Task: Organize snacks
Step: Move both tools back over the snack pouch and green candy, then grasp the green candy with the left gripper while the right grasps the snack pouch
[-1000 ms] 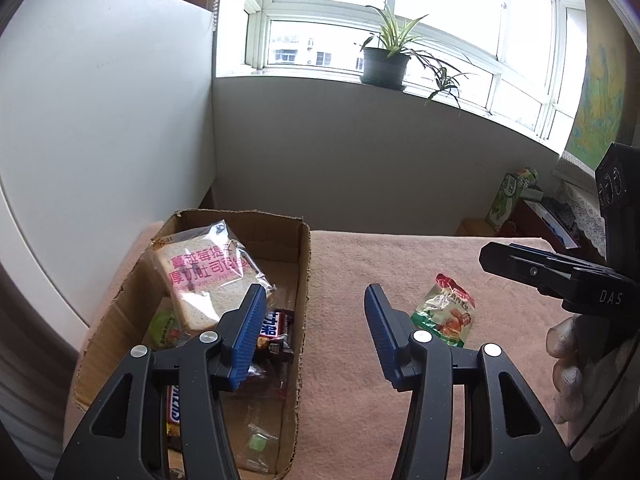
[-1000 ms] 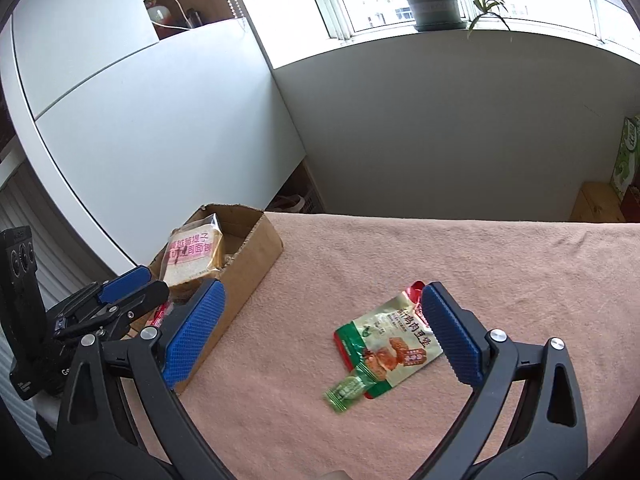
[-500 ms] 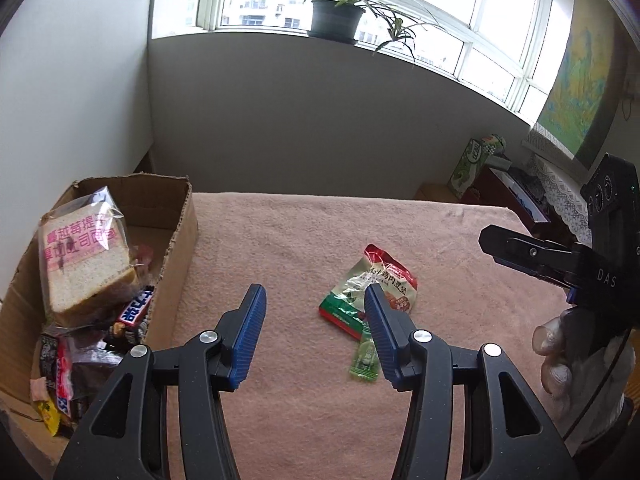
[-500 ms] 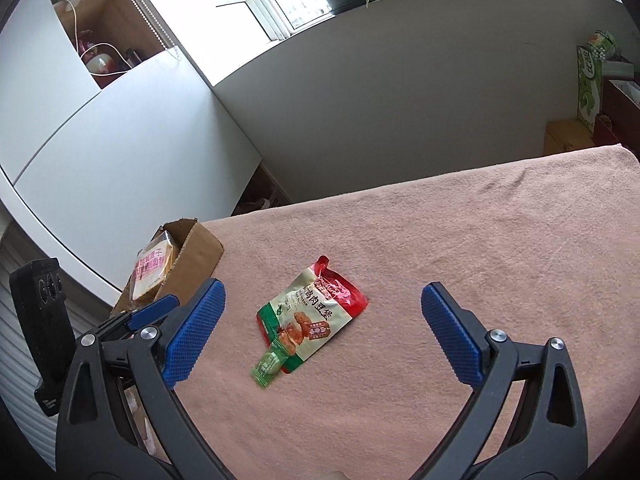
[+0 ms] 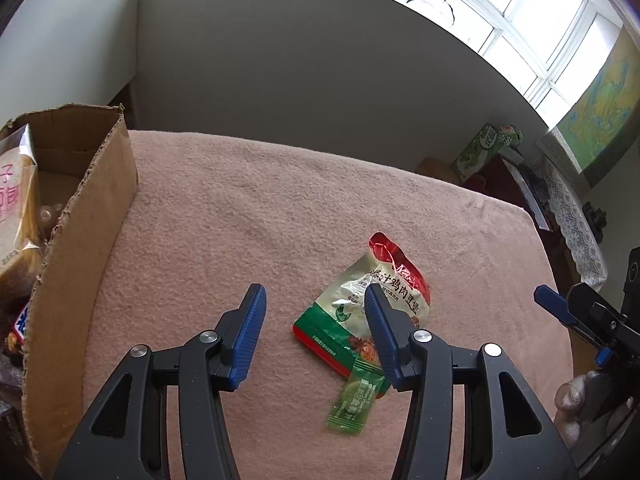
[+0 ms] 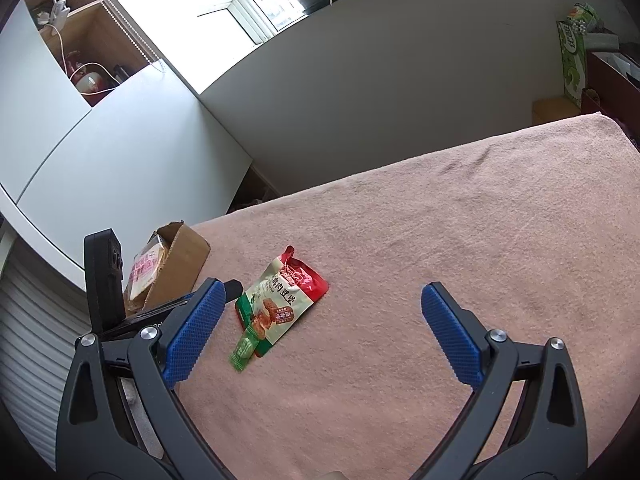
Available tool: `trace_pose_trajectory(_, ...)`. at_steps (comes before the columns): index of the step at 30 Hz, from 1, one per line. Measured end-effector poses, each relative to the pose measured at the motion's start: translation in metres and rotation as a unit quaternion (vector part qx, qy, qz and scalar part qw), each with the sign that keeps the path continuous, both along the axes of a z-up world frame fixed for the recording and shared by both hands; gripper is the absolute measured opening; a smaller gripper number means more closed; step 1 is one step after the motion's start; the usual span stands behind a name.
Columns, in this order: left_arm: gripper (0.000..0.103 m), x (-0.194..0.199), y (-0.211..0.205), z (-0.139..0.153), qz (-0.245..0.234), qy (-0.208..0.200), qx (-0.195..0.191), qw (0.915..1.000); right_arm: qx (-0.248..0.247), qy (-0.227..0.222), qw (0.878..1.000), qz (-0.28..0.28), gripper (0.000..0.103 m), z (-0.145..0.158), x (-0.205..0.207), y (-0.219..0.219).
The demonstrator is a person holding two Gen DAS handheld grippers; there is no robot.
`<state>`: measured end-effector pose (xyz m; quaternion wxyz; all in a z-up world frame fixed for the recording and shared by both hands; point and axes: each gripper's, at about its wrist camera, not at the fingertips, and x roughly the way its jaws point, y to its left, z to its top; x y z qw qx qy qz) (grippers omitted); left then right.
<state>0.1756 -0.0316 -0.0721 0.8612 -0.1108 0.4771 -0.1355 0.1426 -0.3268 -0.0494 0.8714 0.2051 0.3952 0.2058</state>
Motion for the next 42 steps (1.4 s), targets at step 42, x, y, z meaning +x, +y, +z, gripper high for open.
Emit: trace_pose_trajectory(42,0.050,-0.068,-0.053,-0.006,-0.137,-0.066,0.158,0.9757,-0.099,0.054,0.993,0.020,0.100,-0.035,0.024,0.056)
